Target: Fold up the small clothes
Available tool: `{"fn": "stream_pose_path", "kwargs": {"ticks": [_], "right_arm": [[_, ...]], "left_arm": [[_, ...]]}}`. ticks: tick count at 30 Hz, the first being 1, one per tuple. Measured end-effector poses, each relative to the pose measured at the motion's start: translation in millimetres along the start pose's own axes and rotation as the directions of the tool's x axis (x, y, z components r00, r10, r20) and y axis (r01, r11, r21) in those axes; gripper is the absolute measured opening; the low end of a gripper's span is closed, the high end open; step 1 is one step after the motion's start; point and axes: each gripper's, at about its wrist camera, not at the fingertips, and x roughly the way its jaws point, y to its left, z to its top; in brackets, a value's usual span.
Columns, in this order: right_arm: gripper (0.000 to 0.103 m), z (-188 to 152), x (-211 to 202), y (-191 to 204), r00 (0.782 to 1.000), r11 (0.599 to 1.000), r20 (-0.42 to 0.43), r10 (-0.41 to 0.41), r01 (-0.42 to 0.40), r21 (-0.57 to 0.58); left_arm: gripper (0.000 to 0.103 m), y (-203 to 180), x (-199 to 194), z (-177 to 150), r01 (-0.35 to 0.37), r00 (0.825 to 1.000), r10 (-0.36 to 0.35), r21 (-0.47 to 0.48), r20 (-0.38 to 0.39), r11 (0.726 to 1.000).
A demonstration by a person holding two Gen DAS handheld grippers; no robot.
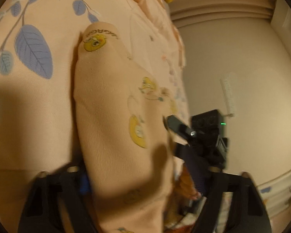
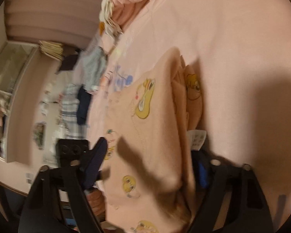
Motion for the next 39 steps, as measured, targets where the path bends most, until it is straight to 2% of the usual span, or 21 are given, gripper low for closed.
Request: {"fn": "stream_pose_path", "kwargs": {"ticks": [1, 2, 4, 6, 9, 12, 16, 20, 24, 39], "right_arm": [[0.055, -1.9, 1.9, 4.8, 0.999, 0.998, 0.004, -0.052, 0.052, -0.035], [0.043, -3.3, 2.8, 7.1, 0.996, 0.994, 0.013, -0.090, 0.090, -0.065], [0.034, -3.3, 2.3, 1.8, 0.994, 0.993, 0.023, -0.105, 0.106, -0.053], [0.029, -2.5, -0.5, -6.6, 0.996, 0.996, 0.026, -0.089, 0.089, -0.010], [0.028, -6.7, -0.1, -2.6, 0.990, 0.990, 0.056, -0.131, 0.133, -0.038], [0.027, -10.1, 1.8, 5.0, 0.979, 0.978, 0.088, -0.184, 0.191, -0.084], [0.027, -6.5, 0.6, -2.3, 0.982, 0.983, 0.087, -0.170, 0.176, -0.061], [0.027, -8.3, 2.4, 2.4, 0.975, 0.976, 0.102, -0.196, 0.204, -0.081], [0.028, -6.9, 5.1, 2.5, 0.976, 0.978, 0.103, -0.190, 0.197, -0.068], [0.027, -7.9, 5.1, 0.3, 0.978, 0.982, 0.112, -0.177, 0.183, -0.045]], "left_arm": [[0.041, 1.4, 3.7, 0.2, -0.082, 0.996, 0.082, 0.000, 0.030, 0.997], [0.034, 3.9, 4.2, -1.6, -0.119, 0.991, 0.119, -0.006, 0.054, 0.993], [0.030, 8.0, 2.3, -6.3, -0.105, 0.990, 0.106, -0.013, 0.092, 0.994], [0.028, 4.7, 0.4, -11.1, -0.142, 0.984, 0.142, -0.002, 0.105, 0.990], [0.027, -5.0, 3.3, -18.1, -0.221, 0.968, 0.212, 0.057, 0.135, 0.974], [0.027, -3.7, -1.4, -20.6, -0.220, 0.968, 0.213, 0.046, 0.132, 0.974], [0.027, -4.8, 0.8, -17.6, -0.238, 0.964, 0.228, 0.054, 0.139, 0.970], [0.027, -10.5, 6.4, -19.0, -0.287, 0.949, 0.271, 0.083, 0.163, 0.954], [0.027, -19.9, 15.1, -19.0, -0.330, 0.935, 0.305, 0.125, 0.181, 0.936], [0.027, -22.1, 18.8, -17.1, -0.321, 0.938, 0.299, 0.112, 0.177, 0.940]]}}
